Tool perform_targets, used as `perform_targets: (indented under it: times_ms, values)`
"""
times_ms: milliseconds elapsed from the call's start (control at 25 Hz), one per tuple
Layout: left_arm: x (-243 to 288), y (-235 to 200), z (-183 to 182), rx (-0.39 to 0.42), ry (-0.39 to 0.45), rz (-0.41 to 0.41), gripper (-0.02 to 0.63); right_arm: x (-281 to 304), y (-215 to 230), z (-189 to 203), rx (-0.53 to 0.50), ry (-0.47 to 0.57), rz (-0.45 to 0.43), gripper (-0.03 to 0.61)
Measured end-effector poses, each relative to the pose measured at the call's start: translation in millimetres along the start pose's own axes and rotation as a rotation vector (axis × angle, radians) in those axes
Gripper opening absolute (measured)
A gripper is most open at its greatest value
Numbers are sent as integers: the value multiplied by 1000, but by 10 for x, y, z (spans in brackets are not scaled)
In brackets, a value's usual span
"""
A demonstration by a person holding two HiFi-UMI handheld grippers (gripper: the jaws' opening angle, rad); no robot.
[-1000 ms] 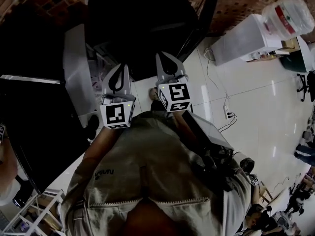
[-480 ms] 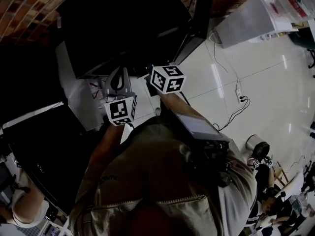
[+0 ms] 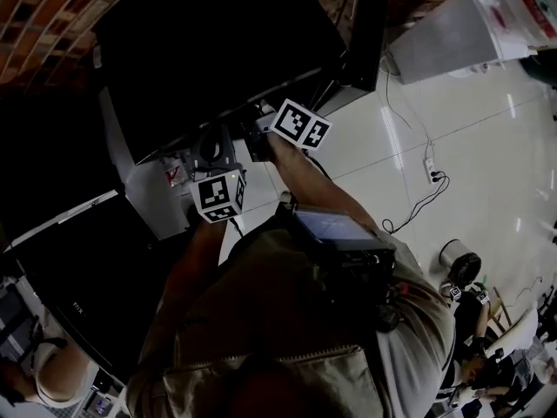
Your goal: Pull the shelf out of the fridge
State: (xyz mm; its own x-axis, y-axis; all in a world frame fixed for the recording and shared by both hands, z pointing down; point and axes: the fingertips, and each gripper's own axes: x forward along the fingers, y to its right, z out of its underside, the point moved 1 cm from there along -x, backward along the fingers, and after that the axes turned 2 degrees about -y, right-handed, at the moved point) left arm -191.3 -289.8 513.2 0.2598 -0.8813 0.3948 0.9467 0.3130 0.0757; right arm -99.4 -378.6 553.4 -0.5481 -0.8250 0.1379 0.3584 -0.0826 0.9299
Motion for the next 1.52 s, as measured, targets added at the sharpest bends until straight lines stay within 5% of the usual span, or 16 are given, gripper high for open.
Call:
perform_targets:
  times_ms: [480,880,1520]
  values:
    - [31,-103,40,-24,-42,-16,6,471,-98,-87,205,34,-104,110]
    - [24,-16,102,-30,-61,0,6,571,-23,-94,343,63,-122,5]
    - [-479,26,251,-46,-38,-56,6,-24,-124,10,385,39,-125,12]
